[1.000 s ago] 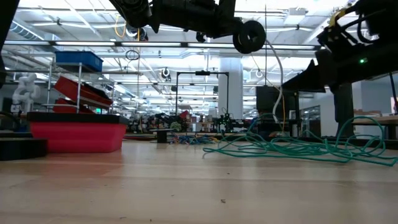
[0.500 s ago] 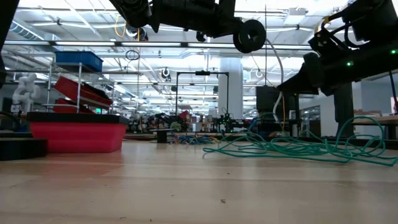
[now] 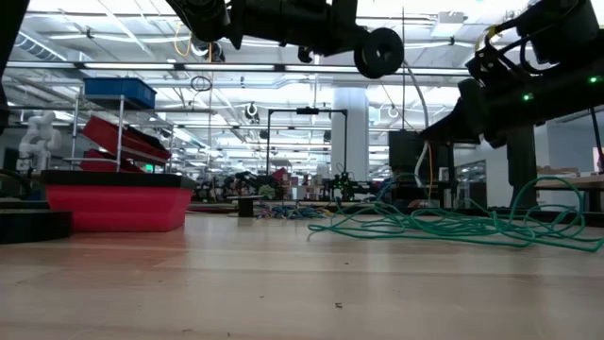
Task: Coil cords
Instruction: Coil the white wire onto the spool
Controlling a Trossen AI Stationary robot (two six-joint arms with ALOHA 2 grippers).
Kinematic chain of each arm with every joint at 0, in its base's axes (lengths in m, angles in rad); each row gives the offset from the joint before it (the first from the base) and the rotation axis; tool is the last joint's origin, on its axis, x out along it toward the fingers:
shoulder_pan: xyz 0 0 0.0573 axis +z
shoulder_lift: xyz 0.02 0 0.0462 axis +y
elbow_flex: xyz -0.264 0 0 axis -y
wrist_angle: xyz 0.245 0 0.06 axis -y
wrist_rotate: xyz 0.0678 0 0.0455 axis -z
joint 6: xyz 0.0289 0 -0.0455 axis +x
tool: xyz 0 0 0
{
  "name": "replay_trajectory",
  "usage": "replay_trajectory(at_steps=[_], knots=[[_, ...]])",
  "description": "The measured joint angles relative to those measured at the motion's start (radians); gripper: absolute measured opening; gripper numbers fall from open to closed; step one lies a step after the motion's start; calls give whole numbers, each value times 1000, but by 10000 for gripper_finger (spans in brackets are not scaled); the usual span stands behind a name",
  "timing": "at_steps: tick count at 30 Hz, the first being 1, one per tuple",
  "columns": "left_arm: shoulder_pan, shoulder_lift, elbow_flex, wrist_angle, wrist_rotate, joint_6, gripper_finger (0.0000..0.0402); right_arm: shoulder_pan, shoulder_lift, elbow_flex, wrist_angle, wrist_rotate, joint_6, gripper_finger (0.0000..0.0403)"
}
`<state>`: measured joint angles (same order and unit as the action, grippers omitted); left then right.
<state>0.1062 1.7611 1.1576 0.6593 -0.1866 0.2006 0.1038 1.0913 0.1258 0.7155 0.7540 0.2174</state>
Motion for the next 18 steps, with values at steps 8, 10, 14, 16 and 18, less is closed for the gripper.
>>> replay_trajectory(at_steps=[8, 10, 14, 16, 18], knots=[[0, 0, 1, 61, -7, -39, 0, -72, 115, 138, -42, -44, 13, 1], [0, 0, 2, 65, -31, -38, 0, -81, 161, 220, -98, -76, -2, 1], [0, 8, 2, 68, -99, 4, 0, -83, 263, 384, -202, -131, -48, 1], [0, 18, 2, 68, -129, 36, 0, -74, 300, 440, -224, -148, -69, 1], [0, 21, 2, 47, -151, 67, 0, -63, 321, 475, -227, -158, -86, 1]])
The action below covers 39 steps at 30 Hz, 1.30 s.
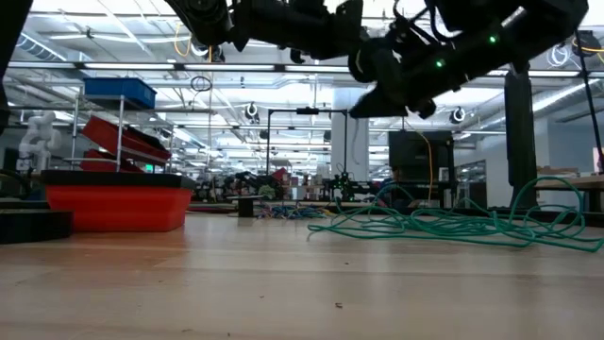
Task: Coil cords
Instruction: Coil the white wire onto the spool
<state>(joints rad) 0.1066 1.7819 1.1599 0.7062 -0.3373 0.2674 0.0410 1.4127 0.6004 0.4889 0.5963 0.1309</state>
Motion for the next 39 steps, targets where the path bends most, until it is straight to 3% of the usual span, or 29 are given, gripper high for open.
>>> replay_trajectory(at_steps=[9, 23, 31, 39], knots=[[0, 24, 0, -46, 26, 51, 0, 21, -21, 18, -40, 12, 3, 0], [-6, 34, -1, -25, 93, -41, 0, 18, -47, 17, -186, 31, 44, 0], [-9, 34, -1, -133, 61, -5, 0, 42, -104, 17, -230, 41, 41, 0], [-20, 34, -2, -179, 67, 2, 0, 53, -198, 17, -439, 107, 118, 0]])
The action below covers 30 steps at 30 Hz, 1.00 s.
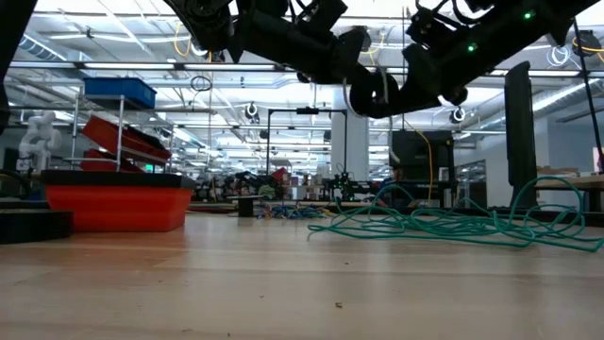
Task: Coil cords
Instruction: Coil the white wire onto the spool
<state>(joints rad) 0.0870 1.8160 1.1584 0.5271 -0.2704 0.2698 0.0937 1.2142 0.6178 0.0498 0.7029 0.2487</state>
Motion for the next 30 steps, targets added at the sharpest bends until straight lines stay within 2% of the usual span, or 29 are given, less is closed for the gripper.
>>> replay_trajectory(at_steps=[5, 8, 12, 19, 30], knots=[[-14, -7, 0, -15, 20, 0, 0, 0, -53, 0, -137, 27, 57, 0], [-23, -16, 0, -50, 26, 3, 0, 1, -85, -1, -151, 35, 60, 0], [-26, -16, -1, -70, 21, 6, 0, 23, -108, 0, -129, 22, 63, 0], [-24, -15, -2, 36, -9, -2, 0, 60, -73, 0, -125, 15, 128, 0], [-17, -15, -1, 141, -107, -29, 0, 115, -11, 0, 53, 153, 90, 0]])
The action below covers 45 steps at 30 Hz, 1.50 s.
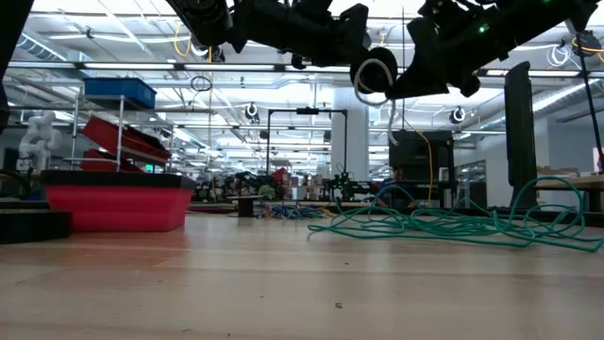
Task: Coil cords
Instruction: Coil the white wire onto the spool
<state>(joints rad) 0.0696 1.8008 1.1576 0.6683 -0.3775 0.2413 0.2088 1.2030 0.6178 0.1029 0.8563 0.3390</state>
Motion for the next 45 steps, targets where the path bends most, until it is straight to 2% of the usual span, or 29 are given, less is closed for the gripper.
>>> replay_trajectory(at_steps=[4, 10, 20, 33, 38, 45], knots=[[-1, 0, 0, -3, 0, -11, 0, 15, 0, 0, 10, 60, -19, 0], [6, 0, 0, 7, 10, -66, 0, 16, 0, 0, 120, 63, -101, 0], [11, 0, 0, 6, 51, -249, 0, 53, 9, 0, 282, 165, -271, 0], [35, 20, 2, 1, 97, -563, 0, 112, 9, 0, 282, 341, -300, 0], [23, 46, 2, 1, 95, -603, 0, 137, 9, 25, 251, 408, -335, 0], [-5, 83, 2, 68, 84, -655, 0, 140, 9, 62, 128, 426, -304, 0]])
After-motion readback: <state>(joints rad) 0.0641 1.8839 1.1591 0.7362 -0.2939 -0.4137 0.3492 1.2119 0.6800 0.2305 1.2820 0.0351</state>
